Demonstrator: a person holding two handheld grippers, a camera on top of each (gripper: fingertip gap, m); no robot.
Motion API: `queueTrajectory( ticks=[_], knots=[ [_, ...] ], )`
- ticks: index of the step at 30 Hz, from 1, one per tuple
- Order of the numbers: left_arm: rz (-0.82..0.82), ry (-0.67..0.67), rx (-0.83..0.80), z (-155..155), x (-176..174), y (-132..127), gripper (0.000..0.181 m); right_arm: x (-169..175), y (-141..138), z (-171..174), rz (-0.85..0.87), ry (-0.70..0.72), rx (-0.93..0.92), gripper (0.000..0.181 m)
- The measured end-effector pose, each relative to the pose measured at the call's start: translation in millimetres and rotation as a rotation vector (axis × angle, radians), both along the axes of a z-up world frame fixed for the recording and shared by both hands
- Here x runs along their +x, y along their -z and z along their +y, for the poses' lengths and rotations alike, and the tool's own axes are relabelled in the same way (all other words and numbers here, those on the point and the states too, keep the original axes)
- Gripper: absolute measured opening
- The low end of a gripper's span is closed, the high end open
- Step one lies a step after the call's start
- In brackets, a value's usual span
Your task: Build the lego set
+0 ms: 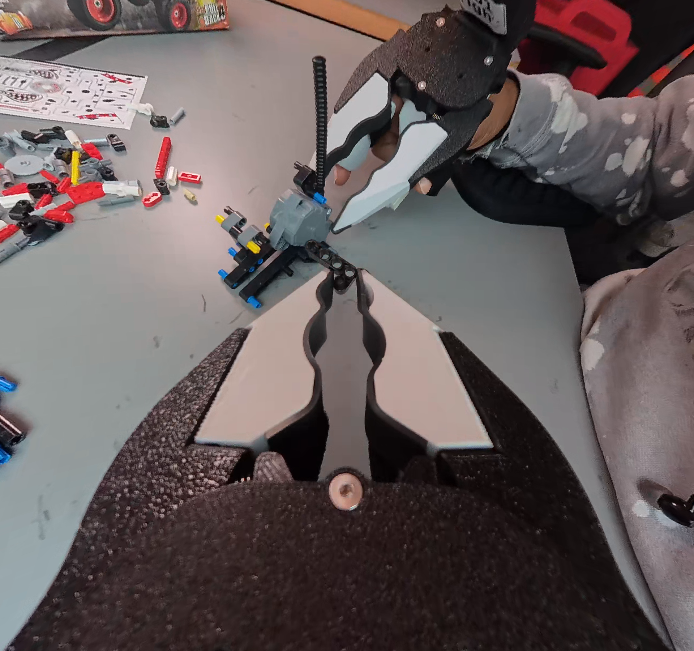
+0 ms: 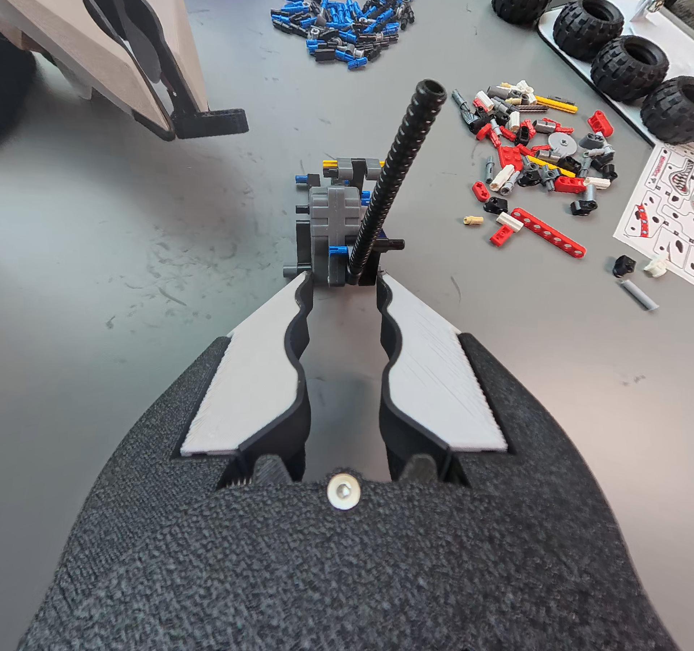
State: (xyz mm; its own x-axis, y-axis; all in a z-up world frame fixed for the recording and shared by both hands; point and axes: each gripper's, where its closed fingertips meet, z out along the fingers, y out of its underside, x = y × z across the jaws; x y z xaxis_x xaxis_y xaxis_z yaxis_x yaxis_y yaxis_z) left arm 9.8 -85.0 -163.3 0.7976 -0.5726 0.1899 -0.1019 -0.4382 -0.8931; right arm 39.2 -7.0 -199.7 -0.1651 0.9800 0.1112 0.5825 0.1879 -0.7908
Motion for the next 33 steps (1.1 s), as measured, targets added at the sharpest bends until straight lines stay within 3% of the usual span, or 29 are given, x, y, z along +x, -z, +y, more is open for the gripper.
queueTrajectory(
  ticks=[8,11,15,18,23,26,29,33],
  knots=[
    [-0.131,0.030,0.099,-0.8,9.8,-25.0,0.011,13.5,-27.7,11.2,0.060,-0.034,0.019,0.065],
    [-0.233,0.103,0.097,-6.2,20.9,-35.2,0.011,26.9,-62.0,17.5,0.183,-0.108,0.138,0.057],
    [-0.496,0.222,0.046,-12.6,36.3,-57.5,0.011,40.6,-105.2,-34.2,0.405,-0.359,0.119,0.031],
    [-0.691,0.288,0.014,-13.6,42.1,-73.0,0.011,32.6,-99.7,-63.6,0.420,-0.440,0.109,0.031],
    [-0.892,0.376,-0.104,-16.7,51.5,-77.6,0.011,20.9,-106.1,-81.7,0.500,-0.474,0.110,0.040],
    [-0.940,0.394,-0.176,-16.4,55.0,-73.3,0.011,18.9,-100.5,-85.4,0.492,-0.486,0.167,0.034],
    [-0.966,0.399,-0.244,-16.0,57.0,-67.5,0.010,17.3,-95.9,-81.5,0.489,-0.461,0.177,0.013],
    [-0.989,0.331,-0.272,-7.6,51.0,-61.0,0.009,15.6,-86.3,-74.0,0.430,-0.437,0.126,0.011]
  ],
)
